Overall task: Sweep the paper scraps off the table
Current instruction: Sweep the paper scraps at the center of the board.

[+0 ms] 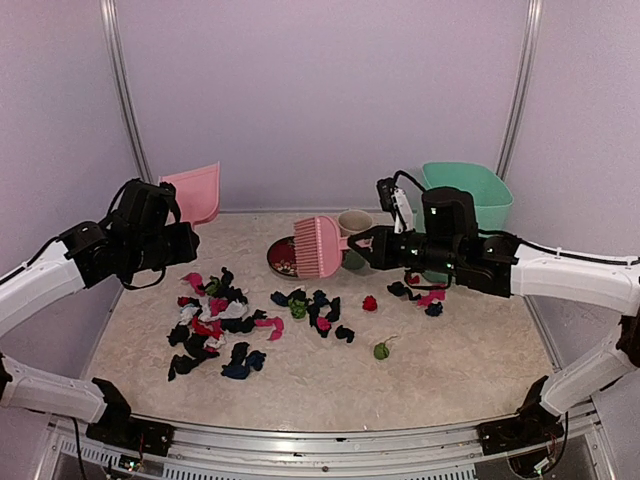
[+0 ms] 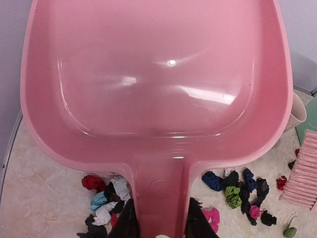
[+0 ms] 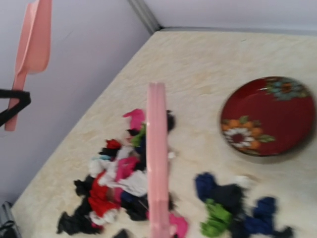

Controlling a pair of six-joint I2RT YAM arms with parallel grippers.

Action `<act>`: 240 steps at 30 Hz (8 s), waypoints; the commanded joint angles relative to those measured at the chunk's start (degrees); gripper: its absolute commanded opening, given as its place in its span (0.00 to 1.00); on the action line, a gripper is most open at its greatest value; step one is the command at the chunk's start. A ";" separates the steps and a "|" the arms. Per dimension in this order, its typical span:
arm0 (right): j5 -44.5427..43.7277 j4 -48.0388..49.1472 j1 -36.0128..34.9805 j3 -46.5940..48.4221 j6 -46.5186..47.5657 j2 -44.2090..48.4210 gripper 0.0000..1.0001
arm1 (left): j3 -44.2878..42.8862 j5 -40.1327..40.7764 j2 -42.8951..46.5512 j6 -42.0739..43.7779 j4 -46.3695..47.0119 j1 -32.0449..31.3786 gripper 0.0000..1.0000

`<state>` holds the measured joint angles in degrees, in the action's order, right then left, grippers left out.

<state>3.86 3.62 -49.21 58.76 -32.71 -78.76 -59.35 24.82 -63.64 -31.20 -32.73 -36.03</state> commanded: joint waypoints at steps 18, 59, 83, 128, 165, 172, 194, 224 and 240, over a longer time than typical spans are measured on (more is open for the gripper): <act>7.36 17.80 -8.63 28.76 -21.69 -40.93 0.00 | 2.68 1.52 13.50 7.09 -6.51 4.69 0.00; 0.72 -3.11 -8.00 59.50 -35.65 -68.45 0.00 | -5.35 -6.52 16.05 6.94 -12.54 4.71 0.00; -4.77 4.82 -4.64 7.84 -29.97 -27.34 0.00 | -5.25 -5.56 13.26 7.73 -8.03 4.69 0.00; 19.02 -3.05 -13.08 65.34 -30.63 -71.13 0.00 | -9.38 -7.51 18.65 10.37 -15.09 4.74 0.00; 2.34 -6.98 -11.56 18.61 -13.64 -22.46 0.00 | -8.25 -9.44 15.61 11.97 -10.60 4.74 0.00; 11.89 -6.78 -14.59 28.44 -11.17 -33.26 0.00 | -8.50 -9.30 15.90 11.79 -11.05 4.68 0.00; 5.63 -17.20 -13.88 19.09 -8.05 -32.34 0.00 | -8.02 -11.19 15.27 10.37 -11.58 4.73 0.00; -5.70 -12.06 -7.83 21.41 -5.66 -13.04 0.00 | -3.21 -8.39 11.56 8.47 -4.54 4.69 0.00; -7.37 1.56 -7.22 34.67 -26.42 -40.37 0.00 | -3.81 -8.24 13.68 9.51 -8.01 4.67 0.00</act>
<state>-2.24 0.47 -56.95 90.52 -51.07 -115.02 -61.76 16.05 -50.98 -22.65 -39.57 -31.79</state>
